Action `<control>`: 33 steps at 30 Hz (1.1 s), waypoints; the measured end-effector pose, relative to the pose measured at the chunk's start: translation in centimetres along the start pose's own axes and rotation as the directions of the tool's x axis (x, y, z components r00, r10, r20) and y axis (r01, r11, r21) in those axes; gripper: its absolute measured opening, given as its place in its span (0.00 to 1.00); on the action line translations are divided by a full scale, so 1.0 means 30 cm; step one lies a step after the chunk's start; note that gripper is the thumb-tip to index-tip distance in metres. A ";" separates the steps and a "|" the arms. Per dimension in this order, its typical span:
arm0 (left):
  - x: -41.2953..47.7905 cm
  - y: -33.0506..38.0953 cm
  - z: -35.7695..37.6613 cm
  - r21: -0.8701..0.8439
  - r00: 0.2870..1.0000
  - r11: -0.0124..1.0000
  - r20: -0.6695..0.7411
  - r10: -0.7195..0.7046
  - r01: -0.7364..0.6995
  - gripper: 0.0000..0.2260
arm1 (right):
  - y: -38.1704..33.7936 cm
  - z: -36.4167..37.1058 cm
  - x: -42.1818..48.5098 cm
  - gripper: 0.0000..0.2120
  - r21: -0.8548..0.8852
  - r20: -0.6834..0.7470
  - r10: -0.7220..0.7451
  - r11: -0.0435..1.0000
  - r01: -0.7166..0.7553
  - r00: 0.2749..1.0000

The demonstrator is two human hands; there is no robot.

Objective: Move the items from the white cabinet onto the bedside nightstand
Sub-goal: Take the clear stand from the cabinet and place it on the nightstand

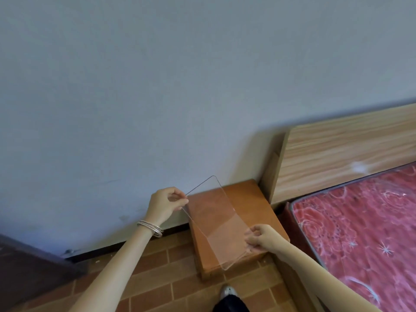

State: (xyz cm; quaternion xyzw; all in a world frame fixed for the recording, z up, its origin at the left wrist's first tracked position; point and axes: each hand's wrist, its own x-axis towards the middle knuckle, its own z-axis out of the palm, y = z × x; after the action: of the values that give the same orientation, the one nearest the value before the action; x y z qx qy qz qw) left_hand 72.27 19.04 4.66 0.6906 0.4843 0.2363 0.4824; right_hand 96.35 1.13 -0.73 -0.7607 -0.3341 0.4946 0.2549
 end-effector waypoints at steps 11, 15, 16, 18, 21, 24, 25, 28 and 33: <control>0.431 -0.201 0.204 0.273 0.980 0.942 -0.102 -0.172 0.194 0.09 | -0.092 -0.188 0.349 0.28 -0.582 0.027 -0.090 0.808 0.088 0.996; 0.568 -0.340 0.264 0.284 0.976 0.935 -0.104 -0.192 0.214 0.07 | -0.119 -0.181 0.402 0.26 -0.661 0.048 -0.130 0.739 0.129 0.990; 0.603 -0.374 0.274 0.293 0.977 0.932 -0.100 -0.190 0.211 0.07 | -0.125 -0.172 0.418 0.26 -0.668 0.042 -0.139 0.733 0.131 0.989; 0.662 -0.440 0.290 0.328 0.977 0.920 -0.091 -0.194 0.213 0.04 | -0.141 -0.147 0.448 0.25 -0.676 0.029 -0.143 0.726 0.125 0.989; 0.731 -0.530 0.305 0.347 0.976 0.913 -0.088 -0.197 0.215 0.01 | -0.167 -0.102 0.505 0.26 -0.659 0.008 -0.159 0.742 0.125 0.987; 0.798 -0.625 0.312 0.332 0.972 0.914 -0.101 -0.213 0.234 0.01 | -0.182 -0.043 0.547 0.28 -0.605 -0.040 -0.177 0.788 0.117 0.983; 0.819 -0.657 0.315 0.314 0.969 0.917 -0.119 -0.218 0.245 0.01 | -0.183 -0.024 0.557 0.28 -0.591 -0.053 -0.181 0.799 0.116 0.982; 0.874 -0.719 0.333 0.288 0.966 0.924 -0.143 -0.217 0.250 0.01 | -0.187 0.026 0.586 0.29 -0.588 -0.058 -0.188 0.800 0.119 0.980; 0.932 -0.742 0.371 0.198 0.964 0.960 -0.219 -0.153 0.197 0.01 | -0.198 0.079 0.623 0.29 -0.614 -0.045 -0.162 0.783 0.100 0.986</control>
State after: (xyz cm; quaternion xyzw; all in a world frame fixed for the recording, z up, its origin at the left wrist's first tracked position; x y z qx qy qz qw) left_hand 83.02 40.69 -23.91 0.6660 0.6131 0.2068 0.3712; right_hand 98.02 19.31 -8.24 -0.7999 -0.5151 0.3046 0.0455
